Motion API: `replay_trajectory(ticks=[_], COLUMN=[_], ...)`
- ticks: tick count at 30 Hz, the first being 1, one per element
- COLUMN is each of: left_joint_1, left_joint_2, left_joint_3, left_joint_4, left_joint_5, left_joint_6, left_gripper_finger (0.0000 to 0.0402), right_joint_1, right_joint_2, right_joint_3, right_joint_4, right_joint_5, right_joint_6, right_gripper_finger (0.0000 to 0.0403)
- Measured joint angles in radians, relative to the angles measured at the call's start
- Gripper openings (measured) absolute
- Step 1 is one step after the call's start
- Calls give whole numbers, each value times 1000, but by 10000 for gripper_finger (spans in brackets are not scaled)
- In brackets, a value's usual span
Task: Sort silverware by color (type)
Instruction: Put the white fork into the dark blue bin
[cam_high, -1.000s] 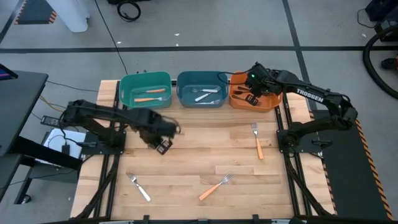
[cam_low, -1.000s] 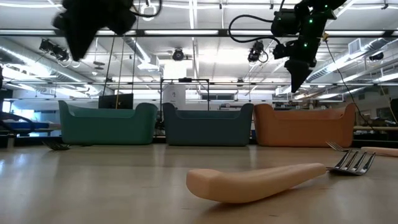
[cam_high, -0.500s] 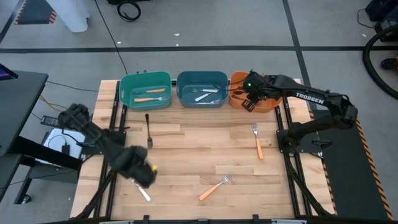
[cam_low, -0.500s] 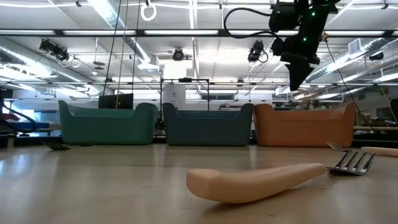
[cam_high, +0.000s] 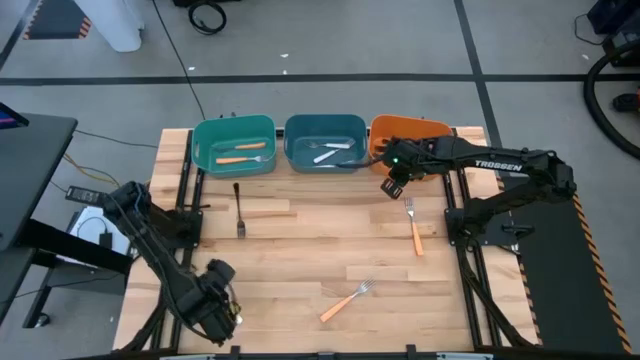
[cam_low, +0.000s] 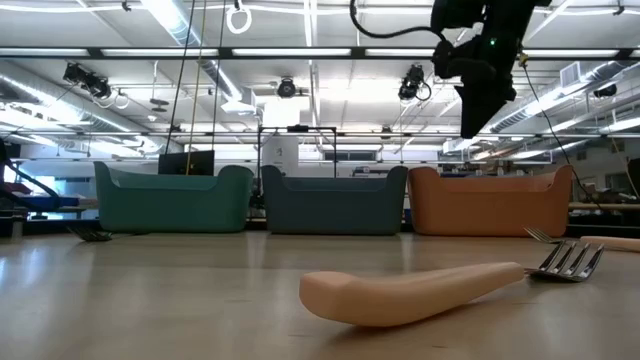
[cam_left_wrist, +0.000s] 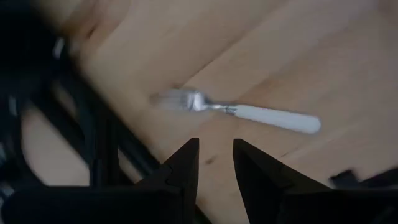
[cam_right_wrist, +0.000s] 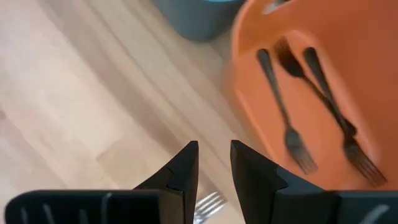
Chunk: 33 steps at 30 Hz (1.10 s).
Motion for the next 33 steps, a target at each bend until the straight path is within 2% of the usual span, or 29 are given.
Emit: replay_trajectory(ticks=[4,10,17,21,28,33], left_joint_1=[15,19,24,23,24,22], left_joint_2=[39,86,90,90,90,90], left_joint_3=[0,-28,-193,-263,-302,-302], left_joint_4=[43,130,277,316,424,509], left_joint_5=[-42,-88,34,66,76,56], left_joint_6=[354,687,857,970,993,1119], left_gripper_finger=[108,108,108,108,108,108], right_joint_1=[71,168,284,335,385,399], right_joint_2=[0,0,0,0,0,0], right_joint_3=[0,0,0,0,0,0], right_joint_4=[0,0,0,0,0,0], right_joint_5=[-1,-45,-51,-51,-45,-42], right_joint_6=[32,122,226,263,309,313], right_gripper_finger=[101,101,101,101,101,101])
